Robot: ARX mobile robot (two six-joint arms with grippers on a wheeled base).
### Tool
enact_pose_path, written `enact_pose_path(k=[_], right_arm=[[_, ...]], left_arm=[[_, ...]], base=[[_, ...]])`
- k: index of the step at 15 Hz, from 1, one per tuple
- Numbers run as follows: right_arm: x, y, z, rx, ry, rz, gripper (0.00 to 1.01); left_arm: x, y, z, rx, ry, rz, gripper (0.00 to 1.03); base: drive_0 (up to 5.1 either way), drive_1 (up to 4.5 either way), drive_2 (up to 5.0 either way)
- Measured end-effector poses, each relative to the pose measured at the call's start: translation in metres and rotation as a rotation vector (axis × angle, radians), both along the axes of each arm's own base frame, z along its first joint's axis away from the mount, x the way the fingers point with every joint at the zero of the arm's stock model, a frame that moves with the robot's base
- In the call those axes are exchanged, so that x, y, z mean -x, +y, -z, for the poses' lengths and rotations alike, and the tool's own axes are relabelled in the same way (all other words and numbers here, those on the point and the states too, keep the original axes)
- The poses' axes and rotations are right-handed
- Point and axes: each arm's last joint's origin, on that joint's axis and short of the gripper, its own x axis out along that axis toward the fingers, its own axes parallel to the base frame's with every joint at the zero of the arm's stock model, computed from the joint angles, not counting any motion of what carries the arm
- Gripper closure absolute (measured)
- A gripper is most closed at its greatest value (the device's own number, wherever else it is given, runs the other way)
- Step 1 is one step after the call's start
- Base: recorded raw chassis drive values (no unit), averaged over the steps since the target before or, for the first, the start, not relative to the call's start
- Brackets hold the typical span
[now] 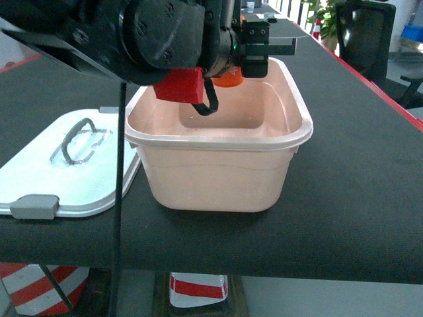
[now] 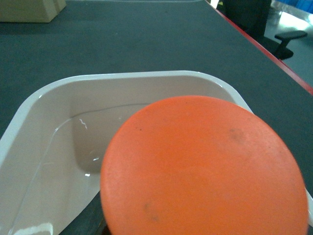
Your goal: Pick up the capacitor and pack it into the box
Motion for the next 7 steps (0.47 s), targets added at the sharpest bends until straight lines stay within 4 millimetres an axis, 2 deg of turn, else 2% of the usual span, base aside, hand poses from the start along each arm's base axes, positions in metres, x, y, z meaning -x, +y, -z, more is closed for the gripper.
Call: enact_pose_path(k=[1, 3, 5, 6, 7], right_arm=[[0.000, 0.000, 0.000, 0.000, 0.000, 0.000, 0.03], [0.000, 0.000, 0.000, 0.000, 0.000, 0.000, 0.03], [0.000, 0.000, 0.000, 0.000, 0.000, 0.000, 0.03], [0.000, 0.000, 0.000, 0.000, 0.000, 0.000, 0.03], [0.000, 0.000, 0.000, 0.000, 0.000, 0.000, 0.03]], left_arm=[[-0.011, -0.003, 0.007, 0.004, -0.027, -0.014, 0.48], [-0.014, -0.002, 0.008, -0.007, -0.063, -0.004, 0.23], [-0.001, 0.010, -0.002, -0.004, -0.096, 0.000, 0.03], [0.008, 0.020, -0.010, 0.001, -0.108, -0.001, 0.06], [0.015, 0.040, -0.024, 0.013, -0.134, -0.031, 0.05]], base=[[0.0, 0.00, 0.0], [0.0, 0.00, 0.0], [0.0, 0.00, 0.0], [0.0, 0.00, 0.0], [0.0, 0.00, 0.0]])
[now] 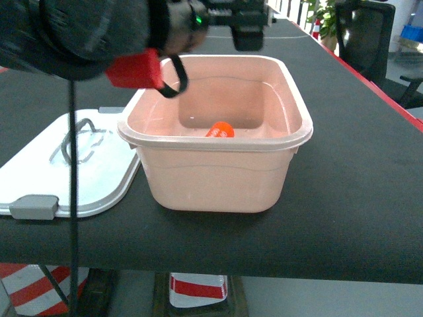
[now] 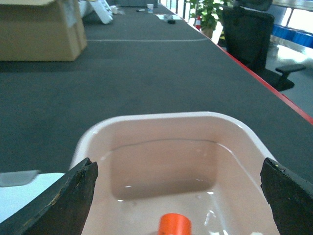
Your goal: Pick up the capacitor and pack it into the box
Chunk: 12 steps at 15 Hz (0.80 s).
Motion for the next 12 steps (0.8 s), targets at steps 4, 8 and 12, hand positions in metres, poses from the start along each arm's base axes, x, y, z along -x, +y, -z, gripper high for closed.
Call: enact_pose_path(k=[4, 8, 12], right_arm=[[0.000, 0.000, 0.000, 0.000, 0.000, 0.000, 0.03], [0.000, 0.000, 0.000, 0.000, 0.000, 0.000, 0.03], [0.000, 0.000, 0.000, 0.000, 0.000, 0.000, 0.03]], left_arm=[[0.024, 0.123, -0.016, -0.008, 0.039, -0.203, 0.05], [0.013, 0.173, 0.046, -0.047, 0.239, -0.266, 0.05], [-0.016, 0.185, 0.097, -0.056, 0.381, -0.264, 0.05]], base=[[0.0, 0.00, 0.0], [0.0, 0.00, 0.0], [0.0, 0.00, 0.0]])
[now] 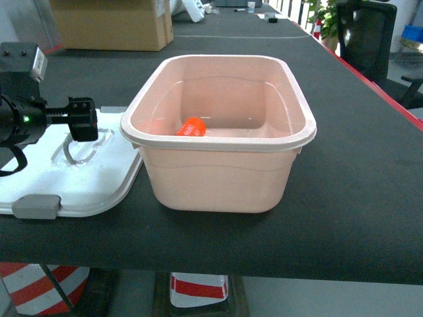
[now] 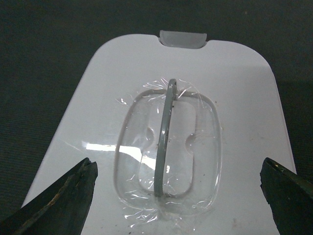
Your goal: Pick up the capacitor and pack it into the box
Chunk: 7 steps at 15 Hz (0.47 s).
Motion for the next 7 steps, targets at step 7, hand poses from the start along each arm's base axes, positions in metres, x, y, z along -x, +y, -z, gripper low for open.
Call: enact_pose_path(k=[7], right_arm=[[0.000, 0.000, 0.000, 0.000, 0.000, 0.000, 0.03]], left_arm=[[-0.027, 0.014, 0.030, 0.005, 0.081, 0.012, 0.46]], base=[[0.0, 0.00, 0.0]])
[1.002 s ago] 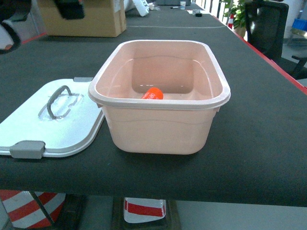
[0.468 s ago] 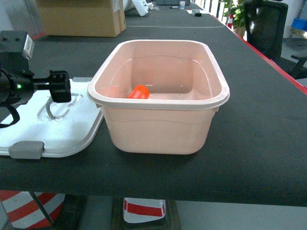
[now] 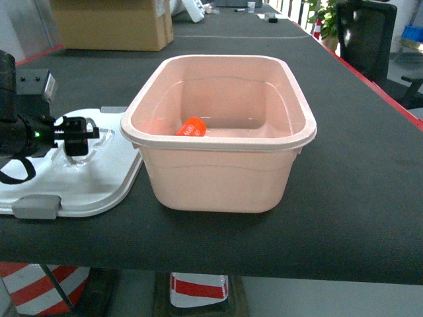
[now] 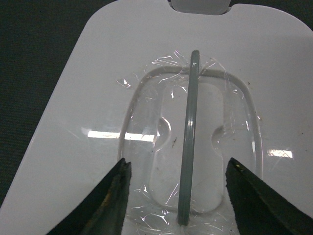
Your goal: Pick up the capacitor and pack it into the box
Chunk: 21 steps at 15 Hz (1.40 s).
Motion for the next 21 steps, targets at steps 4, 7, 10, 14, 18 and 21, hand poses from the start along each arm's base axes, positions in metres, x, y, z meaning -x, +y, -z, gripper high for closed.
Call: enact_pose_path(k=[4, 7, 10, 14, 18, 21], right_arm=[[0.000, 0.000, 0.000, 0.000, 0.000, 0.000, 0.03], [0.000, 0.000, 0.000, 0.000, 0.000, 0.000, 0.03], [0.000, 0.000, 0.000, 0.000, 0.000, 0.000, 0.03], [0.000, 0.000, 0.000, 0.000, 0.000, 0.000, 0.03], [0.000, 0.000, 0.000, 0.000, 0.000, 0.000, 0.03], [0.000, 0.000, 0.000, 0.000, 0.000, 0.000, 0.03]], left_arm=[[-0.011, 0.004, 0.007, -0.018, 0.002, 0.023, 1.01], [-0.007, 0.007, 0.001, -0.015, 0.000, 0.022, 1.01], [0.001, 0.016, -0.057, -0.023, -0.078, -0.005, 1.01], [0.020, 0.012, -0.165, -0.018, -0.228, -0.082, 1.01], [0.035, -0.073, -0.200, -0.006, -0.229, -0.020, 1.01], [0.048, -0.160, -0.202, -0.005, -0.213, 0.056, 1.01]], base=[[0.0, 0.00, 0.0], [0.0, 0.00, 0.0], [0.0, 0.00, 0.0], [0.0, 0.00, 0.0], [0.0, 0.00, 0.0], [0.0, 0.00, 0.0]])
